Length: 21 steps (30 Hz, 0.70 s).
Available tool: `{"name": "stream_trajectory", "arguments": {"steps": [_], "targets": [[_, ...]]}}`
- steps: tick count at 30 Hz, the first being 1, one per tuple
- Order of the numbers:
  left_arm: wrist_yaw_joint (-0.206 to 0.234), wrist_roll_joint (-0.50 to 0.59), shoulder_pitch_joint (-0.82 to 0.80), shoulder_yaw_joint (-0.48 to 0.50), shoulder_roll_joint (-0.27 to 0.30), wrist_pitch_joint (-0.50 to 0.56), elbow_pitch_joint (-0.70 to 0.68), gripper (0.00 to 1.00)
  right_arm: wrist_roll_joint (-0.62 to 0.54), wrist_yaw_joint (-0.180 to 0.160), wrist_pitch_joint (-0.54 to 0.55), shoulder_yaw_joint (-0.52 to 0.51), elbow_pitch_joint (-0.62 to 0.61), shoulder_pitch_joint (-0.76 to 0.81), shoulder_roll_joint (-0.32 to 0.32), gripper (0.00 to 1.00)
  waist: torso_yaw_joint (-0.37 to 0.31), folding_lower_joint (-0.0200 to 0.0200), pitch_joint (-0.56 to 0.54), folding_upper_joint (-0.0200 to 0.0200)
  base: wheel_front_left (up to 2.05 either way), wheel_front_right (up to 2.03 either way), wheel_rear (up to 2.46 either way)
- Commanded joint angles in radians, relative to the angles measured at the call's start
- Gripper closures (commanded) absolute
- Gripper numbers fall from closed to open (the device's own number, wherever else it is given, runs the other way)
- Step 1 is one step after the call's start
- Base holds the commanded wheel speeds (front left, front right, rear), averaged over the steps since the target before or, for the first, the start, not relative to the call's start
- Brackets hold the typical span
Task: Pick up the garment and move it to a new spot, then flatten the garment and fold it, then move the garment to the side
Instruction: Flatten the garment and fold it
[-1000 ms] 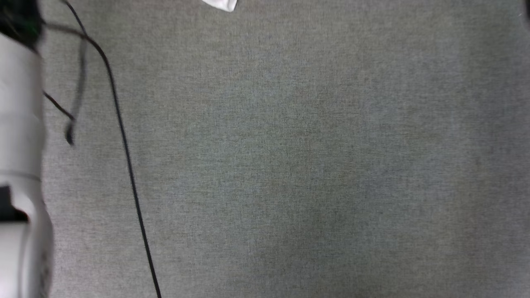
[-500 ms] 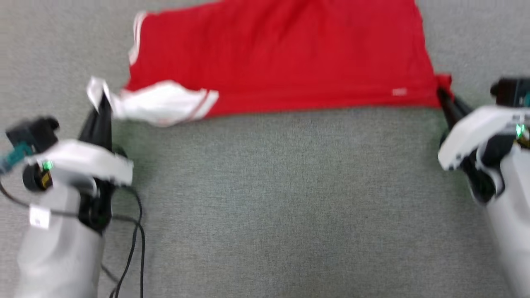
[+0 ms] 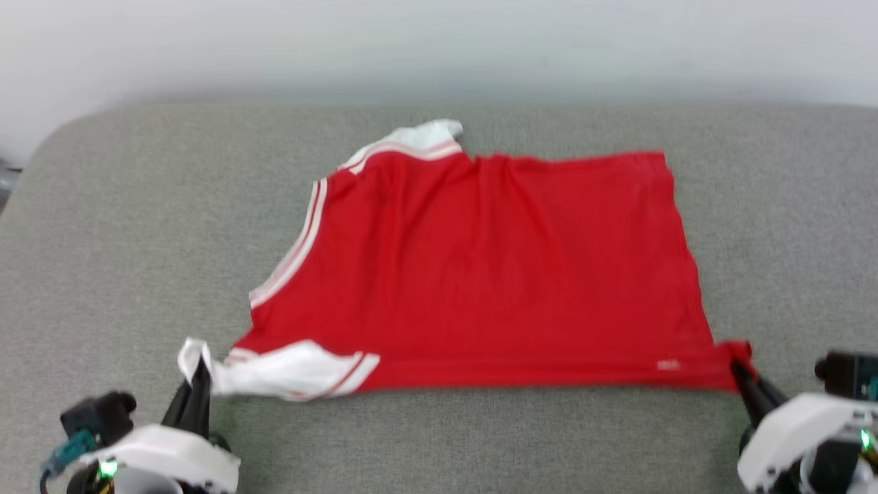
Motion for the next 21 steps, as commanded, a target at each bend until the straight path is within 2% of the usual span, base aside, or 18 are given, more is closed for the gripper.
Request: {"name": "stream_trajectory", "arguments": {"steps": [1,4,5,11,14,18,21], "targets": [[0.031,-0.009,0.056,0.026,0.019,0.007,-0.024,1.00,-0.024,-0.012,0.023,-0.056,-0.054,0.075,0.013,1.00,0.012,0.0004,-0.047,-0.0001,0.00,0.00,0.00],[0.063,-0.019,0.143,0.034,0.017,0.033,-0.085,1.00,-0.051,-0.012,0.072,-0.105,-0.150,0.184,0.061,1.00,0.019,0.0004,-0.076,-0.0001,0.00,0.00,0.00],[0.063,-0.019,0.143,0.034,0.017,0.033,-0.085,1.00,-0.051,-0.012,0.072,-0.105,-0.150,0.184,0.061,1.00,0.019,0.0004,-0.076,-0.0001,0.00,0.00,0.00],[0.123,-0.026,0.289,0.031,0.023,0.104,-0.213,1.00,-0.076,-0.012,0.160,-0.172,-0.309,0.354,0.117,1.00,0.035,0.0004,-0.123,-0.0001,0.00,0.00,0.00],[0.152,-0.028,0.337,0.038,0.035,0.134,-0.288,1.00,-0.086,-0.012,0.204,-0.171,-0.363,0.402,0.127,1.00,0.033,0.0004,-0.134,-0.0001,0.00,0.00,0.00],[0.159,-0.017,0.337,0.016,0.044,0.175,-0.376,1.00,-0.104,-0.011,0.231,-0.146,-0.414,0.404,0.133,1.00,0.032,0.0004,-0.137,-0.0001,0.00,0.00,0.00],[0.143,-0.005,0.288,-0.014,0.054,0.199,-0.404,1.00,-0.128,-0.008,0.246,-0.127,-0.426,0.371,0.131,1.00,0.030,0.0004,-0.129,-0.0001,0.00,0.00,0.00]]}}
